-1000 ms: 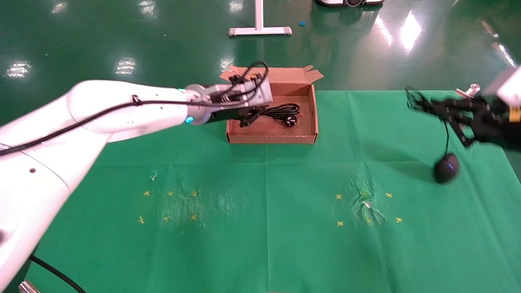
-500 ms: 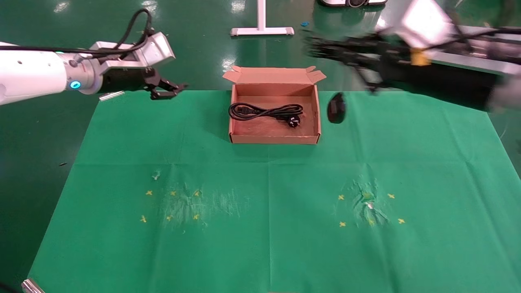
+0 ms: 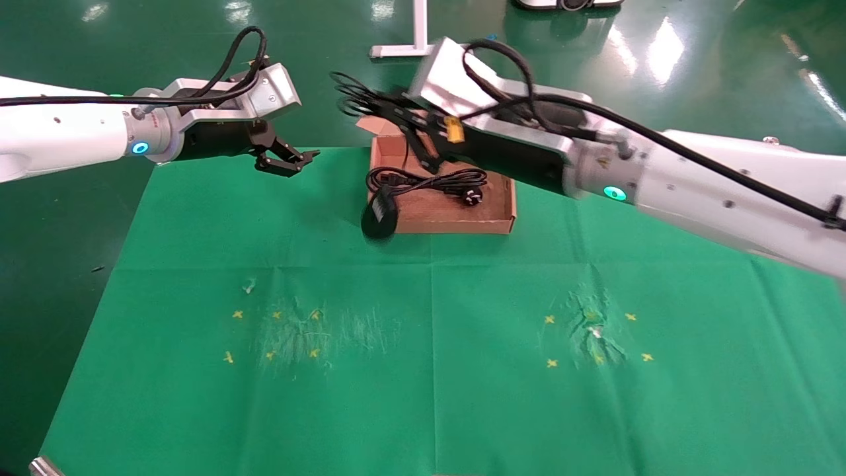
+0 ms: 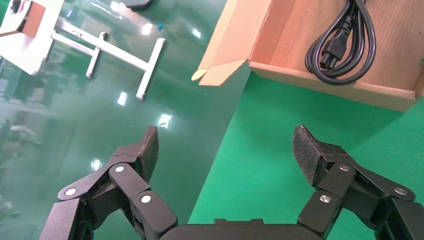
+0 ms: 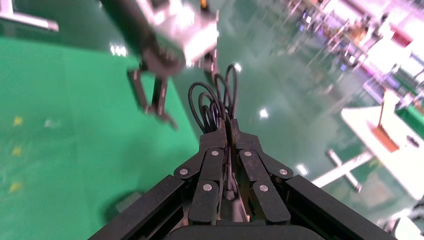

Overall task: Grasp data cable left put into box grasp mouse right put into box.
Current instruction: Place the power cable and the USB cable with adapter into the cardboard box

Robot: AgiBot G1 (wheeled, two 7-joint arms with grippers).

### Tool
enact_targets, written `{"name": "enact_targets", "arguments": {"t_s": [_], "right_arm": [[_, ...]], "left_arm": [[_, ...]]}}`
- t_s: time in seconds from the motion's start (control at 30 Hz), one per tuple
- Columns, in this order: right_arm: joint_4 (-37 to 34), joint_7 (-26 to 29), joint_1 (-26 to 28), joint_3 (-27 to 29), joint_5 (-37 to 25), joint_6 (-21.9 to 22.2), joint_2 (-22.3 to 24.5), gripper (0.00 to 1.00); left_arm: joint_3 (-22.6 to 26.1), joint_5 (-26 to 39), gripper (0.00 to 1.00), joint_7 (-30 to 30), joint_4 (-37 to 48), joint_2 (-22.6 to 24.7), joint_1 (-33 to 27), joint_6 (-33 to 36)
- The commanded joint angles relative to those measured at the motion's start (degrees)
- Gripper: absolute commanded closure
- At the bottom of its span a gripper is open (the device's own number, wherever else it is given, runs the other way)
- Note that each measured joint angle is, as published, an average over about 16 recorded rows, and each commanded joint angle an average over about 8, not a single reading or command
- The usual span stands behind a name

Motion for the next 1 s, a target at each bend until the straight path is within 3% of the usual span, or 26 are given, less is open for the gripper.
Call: {"name": "enact_targets", "arguments": {"t_s": [0.03,0.47,0.67,0.7,0.93,0.97,1.0], "right_arm": [[0.0,-0.02,0.03,-0.14,-0.04,0.8,-1.25,1.0],[-13.65,-12.12,2.94,-0.07,3.77,-0.68,-6.02,1.0],[-21.53,-16.59,2.67,-0.36,2.21,2.39,-7.83,1.0],[-22.5,-17.06,2.59,-0.42,1.84,3.05,-8.08,0.94],[-28.47,-18.82,2.32,-0.67,-0.1,7.24,-9.47,0.07],[-28.94,-18.92,2.3,-0.69,-0.24,7.56,-9.57,0.0],[-28.95,-18.88,2.28,-0.69,-0.31,7.64,-9.56,0.0]], "left_arm": [[0.22,0.41,0.0,-0.92,-0.95,-0.32,0.17,-0.22],[1.23,2.43,0.0,-5.08,-4.93,-1.64,0.79,-1.16],[1.53,3.08,0.0,-6.36,-6.09,-2.01,0.95,-1.44],[1.57,3.15,0.0,-6.5,-6.21,-2.05,0.97,-1.47],[1.71,3.48,0.0,-7.09,-6.78,-2.33,1.03,-1.55],[1.73,3.51,0.0,-7.14,-6.83,-2.35,1.04,-1.56],[1.73,3.52,0.0,-7.13,-6.84,-2.35,1.04,-1.57]]}}
